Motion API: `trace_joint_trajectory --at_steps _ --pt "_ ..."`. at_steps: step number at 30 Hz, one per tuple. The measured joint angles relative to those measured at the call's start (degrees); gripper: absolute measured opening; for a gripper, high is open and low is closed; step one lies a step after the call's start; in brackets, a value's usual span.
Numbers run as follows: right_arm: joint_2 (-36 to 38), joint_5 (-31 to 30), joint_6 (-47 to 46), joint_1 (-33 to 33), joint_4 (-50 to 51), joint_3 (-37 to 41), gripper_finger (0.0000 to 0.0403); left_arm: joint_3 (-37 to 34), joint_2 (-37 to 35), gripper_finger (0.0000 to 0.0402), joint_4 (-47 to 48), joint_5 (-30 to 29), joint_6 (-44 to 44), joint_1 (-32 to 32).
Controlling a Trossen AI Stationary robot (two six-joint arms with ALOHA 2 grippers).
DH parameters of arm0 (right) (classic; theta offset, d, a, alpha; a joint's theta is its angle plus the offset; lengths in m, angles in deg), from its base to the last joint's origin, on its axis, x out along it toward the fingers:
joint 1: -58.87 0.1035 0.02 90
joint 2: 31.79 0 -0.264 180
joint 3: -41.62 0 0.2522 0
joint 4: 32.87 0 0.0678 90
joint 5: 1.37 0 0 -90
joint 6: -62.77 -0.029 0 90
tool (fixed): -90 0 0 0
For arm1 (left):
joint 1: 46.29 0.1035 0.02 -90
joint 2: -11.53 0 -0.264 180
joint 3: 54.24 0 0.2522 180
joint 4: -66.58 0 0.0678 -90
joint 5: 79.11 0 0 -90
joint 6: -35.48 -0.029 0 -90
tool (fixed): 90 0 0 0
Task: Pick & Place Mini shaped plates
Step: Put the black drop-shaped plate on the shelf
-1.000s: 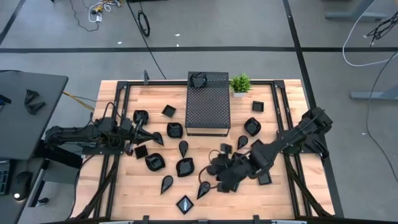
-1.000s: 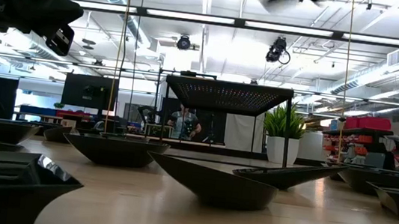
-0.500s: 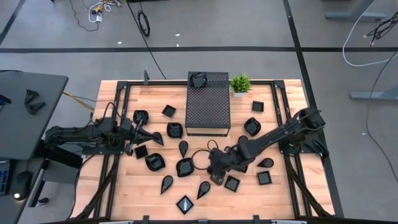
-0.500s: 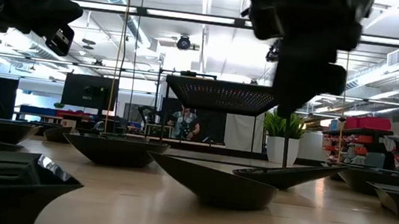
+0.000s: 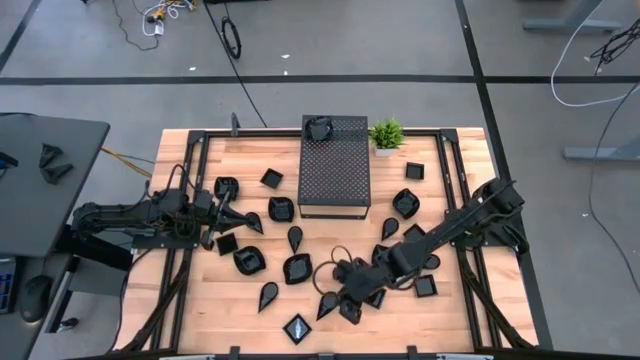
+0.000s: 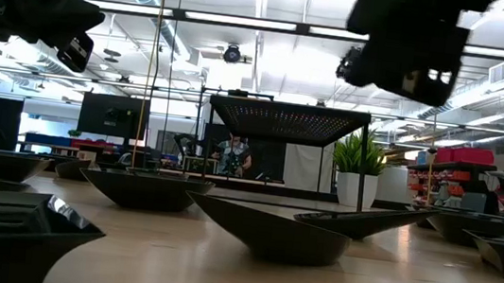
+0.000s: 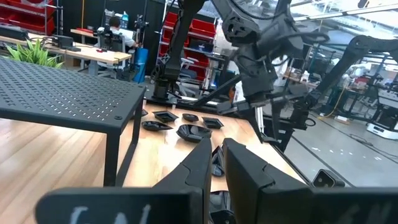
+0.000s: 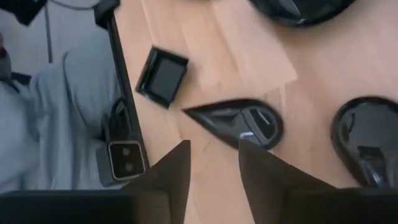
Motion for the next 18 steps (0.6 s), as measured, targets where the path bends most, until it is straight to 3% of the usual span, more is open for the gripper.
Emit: trace_joint_trajectory --at_steps 4,18 --pt "-1.87 -1.24 3.30 1.27 0.39 0.00 0.0133 0.00 0.00 0.0048 0.00 0.00 0.06 0.01" --pt "-4.22 -10.59 29.16 0.24 8.44 0.00 0.0132 0.00 0.00 0.0048 0.32 -1.49 0.09 0.01"
